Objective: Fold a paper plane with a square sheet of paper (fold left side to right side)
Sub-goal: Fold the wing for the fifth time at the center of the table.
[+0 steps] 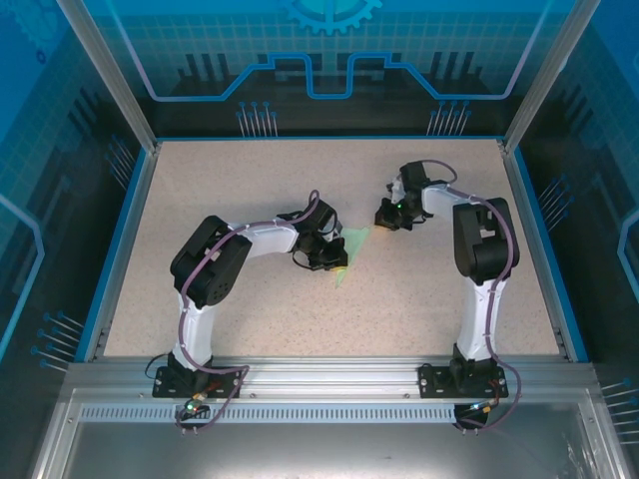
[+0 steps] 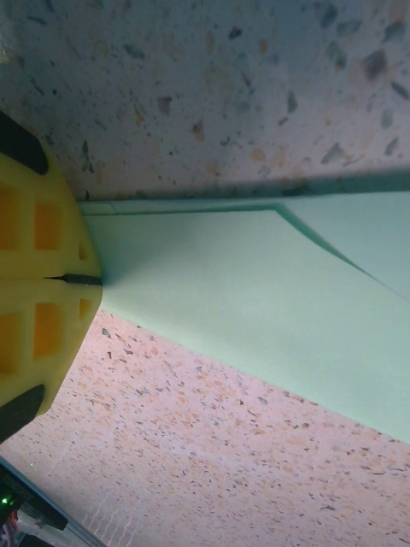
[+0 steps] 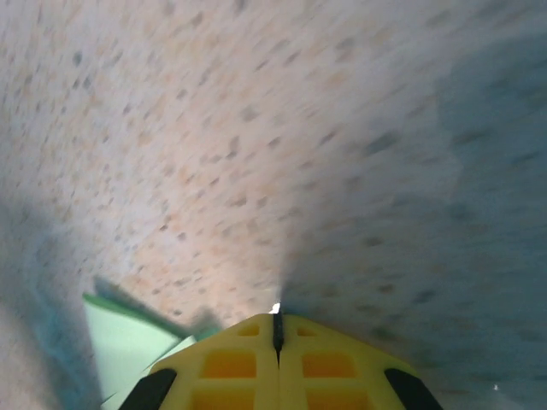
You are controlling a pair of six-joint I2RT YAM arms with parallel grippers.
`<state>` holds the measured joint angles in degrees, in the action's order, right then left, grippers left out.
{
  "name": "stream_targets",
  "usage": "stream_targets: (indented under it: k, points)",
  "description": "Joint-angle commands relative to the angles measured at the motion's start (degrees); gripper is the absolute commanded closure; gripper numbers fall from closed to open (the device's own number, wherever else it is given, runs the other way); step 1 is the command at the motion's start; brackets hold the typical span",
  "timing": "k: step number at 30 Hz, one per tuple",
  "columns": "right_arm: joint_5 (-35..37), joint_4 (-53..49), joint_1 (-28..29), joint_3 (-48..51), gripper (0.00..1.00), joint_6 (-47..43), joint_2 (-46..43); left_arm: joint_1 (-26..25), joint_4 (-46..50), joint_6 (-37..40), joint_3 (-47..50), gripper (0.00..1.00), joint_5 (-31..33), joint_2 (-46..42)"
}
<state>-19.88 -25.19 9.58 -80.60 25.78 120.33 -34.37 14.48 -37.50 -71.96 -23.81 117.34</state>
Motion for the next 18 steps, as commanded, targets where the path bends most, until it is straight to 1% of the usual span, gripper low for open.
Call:
stream_targets:
  k: [1,6,8,13,18]
  points:
    - [1.19,0.42,-0.30,0.46,1.00,-0.88,-2.91,-0.71,7.79,-0.47,2.72,1.00,3.33,3.60]
    - [-2.43,6.00,2.61,8.77,1.00,1.27,-11.73,-0.80,7.02,-0.86,3.04,1.00,3.07,2.89]
    - [-3.84,8.10,4.55,11.60,1.00,2.52,-13.51,-0.84,6.78,-0.91,2.97,0.99,2.69,2.67]
    - [-6.61,11.98,8.99,14.32,1.00,5.18,-11.51,-0.90,6.61,-0.92,2.67,0.99,2.24,2.21]
    - [-5.58,11.07,9.84,13.70,1.00,6.49,-6.79,-0.90,6.08,-0.30,2.33,0.99,1.36,0.65]
